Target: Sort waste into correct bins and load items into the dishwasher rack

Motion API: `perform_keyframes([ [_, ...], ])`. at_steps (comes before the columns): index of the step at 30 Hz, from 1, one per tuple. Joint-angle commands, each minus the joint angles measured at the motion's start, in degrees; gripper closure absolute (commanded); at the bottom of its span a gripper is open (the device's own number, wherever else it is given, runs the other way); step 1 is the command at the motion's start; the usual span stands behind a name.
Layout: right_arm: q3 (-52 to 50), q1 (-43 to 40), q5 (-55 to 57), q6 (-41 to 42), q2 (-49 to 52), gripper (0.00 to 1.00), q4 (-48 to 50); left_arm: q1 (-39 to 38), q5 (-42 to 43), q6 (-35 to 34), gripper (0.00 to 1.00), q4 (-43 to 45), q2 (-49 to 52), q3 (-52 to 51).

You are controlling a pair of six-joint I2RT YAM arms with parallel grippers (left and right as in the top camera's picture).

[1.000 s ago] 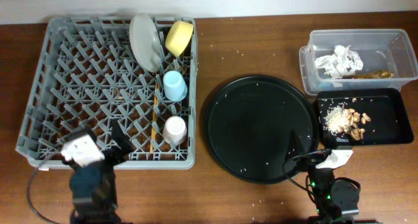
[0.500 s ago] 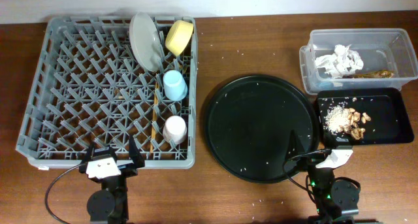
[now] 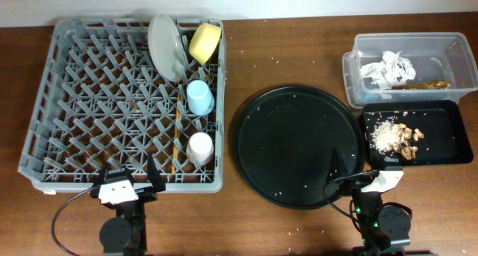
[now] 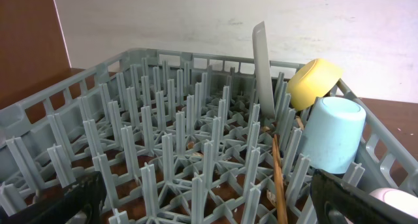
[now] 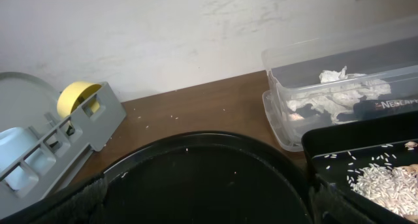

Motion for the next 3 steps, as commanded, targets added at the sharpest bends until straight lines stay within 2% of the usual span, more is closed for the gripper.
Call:
perform_keyframes([
  [1,-0.4,0.5,0.7,0.3,-0.4,0.02,-0.3,-0.2,0.6,1.1,0.01,0.0,-0.6,-0.3],
  [3,-0.4,0.5,0.7,0.3,-0.4,0.02,-0.3,-0.2,0.6,1.1,0.01,0.0,-0.6,-0.3],
])
